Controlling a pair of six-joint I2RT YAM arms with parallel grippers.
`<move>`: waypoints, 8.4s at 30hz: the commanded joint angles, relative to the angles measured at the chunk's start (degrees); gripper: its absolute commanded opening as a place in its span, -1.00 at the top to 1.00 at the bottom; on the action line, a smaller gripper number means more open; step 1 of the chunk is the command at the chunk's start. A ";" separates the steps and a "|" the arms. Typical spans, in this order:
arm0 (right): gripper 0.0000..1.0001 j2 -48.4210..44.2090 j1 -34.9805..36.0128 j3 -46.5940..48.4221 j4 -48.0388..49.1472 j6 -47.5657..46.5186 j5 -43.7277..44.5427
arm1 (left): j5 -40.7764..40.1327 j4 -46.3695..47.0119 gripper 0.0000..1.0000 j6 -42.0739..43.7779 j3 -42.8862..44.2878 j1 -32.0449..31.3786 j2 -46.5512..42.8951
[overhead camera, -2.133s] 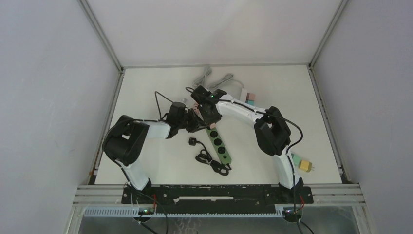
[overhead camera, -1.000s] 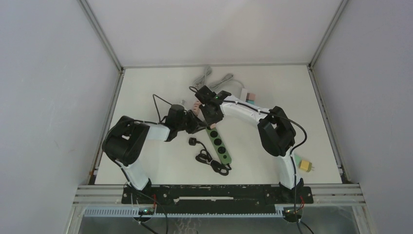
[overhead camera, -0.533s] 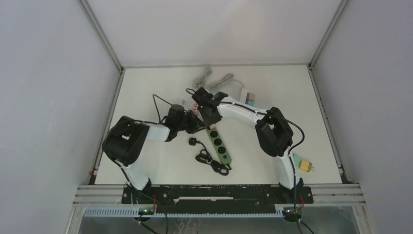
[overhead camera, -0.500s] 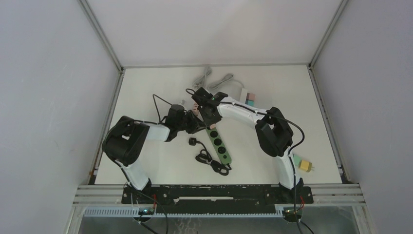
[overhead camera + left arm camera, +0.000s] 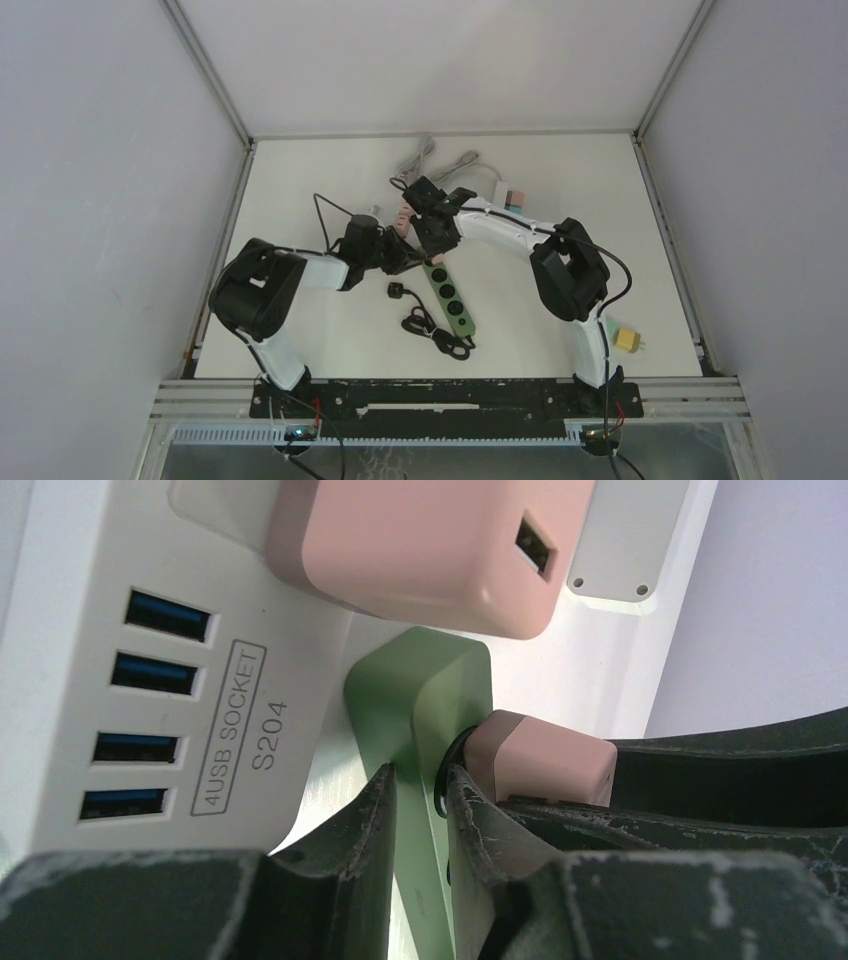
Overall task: Insert the plug
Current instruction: Insert the plug into the socket, then pick up the plug from the center of the board, then adjust the plug.
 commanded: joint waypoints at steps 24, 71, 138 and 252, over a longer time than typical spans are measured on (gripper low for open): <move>1.00 10.70 4.14 -5.99 -3.04 1.41 -0.93 | 0.72 0.36 0.49 -0.16 -2.02 -1.22 -1.52; -0.26 -24.81 2.86 -15.27 -2.65 6.66 5.11 | -6.43 -13.49 0.09 5.08 -2.86 -3.77 -18.73; -0.60 -60.18 -58.91 -62.99 5.47 29.66 -0.03 | -49.73 -43.44 -1.00 51.69 0.22 -6.11 -74.61; 0.17 -59.68 -9.30 -36.66 5.42 -9.89 -8.24 | -13.03 -44.37 -1.00 34.08 7.83 -5.97 -54.00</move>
